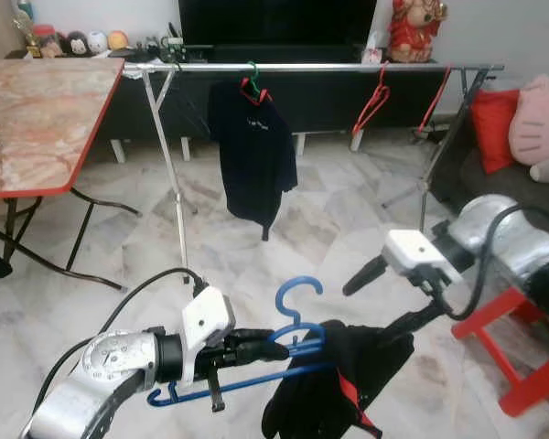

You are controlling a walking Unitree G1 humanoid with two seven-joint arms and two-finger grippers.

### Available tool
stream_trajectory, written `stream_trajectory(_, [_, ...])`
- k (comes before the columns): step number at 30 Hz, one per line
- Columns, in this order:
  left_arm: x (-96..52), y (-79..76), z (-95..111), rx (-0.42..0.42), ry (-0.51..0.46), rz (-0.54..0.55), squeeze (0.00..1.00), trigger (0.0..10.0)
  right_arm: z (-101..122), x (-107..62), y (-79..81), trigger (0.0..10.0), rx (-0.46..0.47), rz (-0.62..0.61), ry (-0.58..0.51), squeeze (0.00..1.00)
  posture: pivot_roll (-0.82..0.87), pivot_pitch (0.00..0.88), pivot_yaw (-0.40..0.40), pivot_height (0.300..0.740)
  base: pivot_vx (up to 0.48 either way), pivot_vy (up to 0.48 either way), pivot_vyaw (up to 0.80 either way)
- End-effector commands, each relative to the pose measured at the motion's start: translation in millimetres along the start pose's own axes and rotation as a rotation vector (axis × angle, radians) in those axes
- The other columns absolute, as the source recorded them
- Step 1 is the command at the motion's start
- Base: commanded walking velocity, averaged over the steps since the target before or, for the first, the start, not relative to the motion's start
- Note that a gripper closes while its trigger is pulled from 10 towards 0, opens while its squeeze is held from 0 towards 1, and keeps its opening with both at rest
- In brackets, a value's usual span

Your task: Hang hanger

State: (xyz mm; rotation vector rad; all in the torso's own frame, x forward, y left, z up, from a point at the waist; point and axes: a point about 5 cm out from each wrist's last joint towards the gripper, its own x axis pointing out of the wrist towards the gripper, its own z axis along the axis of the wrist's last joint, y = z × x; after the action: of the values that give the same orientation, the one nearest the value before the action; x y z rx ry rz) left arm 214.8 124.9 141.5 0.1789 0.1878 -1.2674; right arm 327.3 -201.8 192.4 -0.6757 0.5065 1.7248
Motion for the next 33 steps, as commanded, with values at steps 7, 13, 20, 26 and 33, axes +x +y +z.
stream_trajectory(7, [-0.9, 1.3, 4, 0.030, -0.026, 0.003, 0.00, 10.0, 20, -43.6, -36.1, 10.0, 0.042, -0.580, -0.333, 0.00, -0.12, 0.000, -0.074, 0.740, 0.000, 0.000, 0.00])
stream_trajectory(13, [-2.7, 4.3, 2, 0.016, -0.038, 0.048, 0.00, 10.0, 7, -43.5, -42.1, 10.0, 0.133, -0.845, -0.436, 0.00, -0.12, 0.000, -0.068, 0.740, 0.000, 0.000, 0.00])
stream_trajectory(20, [-10.8, 27.5, -1, -0.002, -0.118, 0.342, 0.00, 10.0, -44, -1.8, -40.9, 10.0, 0.442, -1.287, -0.542, 0.00, -0.13, 0.000, -0.061, 0.740, 0.000, 0.000, 0.00])
stream_trajectory(26, [-21.0, 47.5, -4, 0.019, -0.168, 0.620, 0.00, 10.0, -80, 34.0, -25.8, 10.0, 0.709, -1.545, -0.559, 0.00, -0.12, 0.000, -0.054, 0.740, 0.000, 0.000, 0.00])
stream_trajectory(33, [-30.5, 62.5, -2, -0.014, -0.303, 0.885, 0.00, 10.0, -83, 47.2, -19.9, 10.0, 0.759, -1.706, -0.598, 0.00, -0.12, 0.000, -0.051, 0.740, 0.000, 0.000, 0.00])
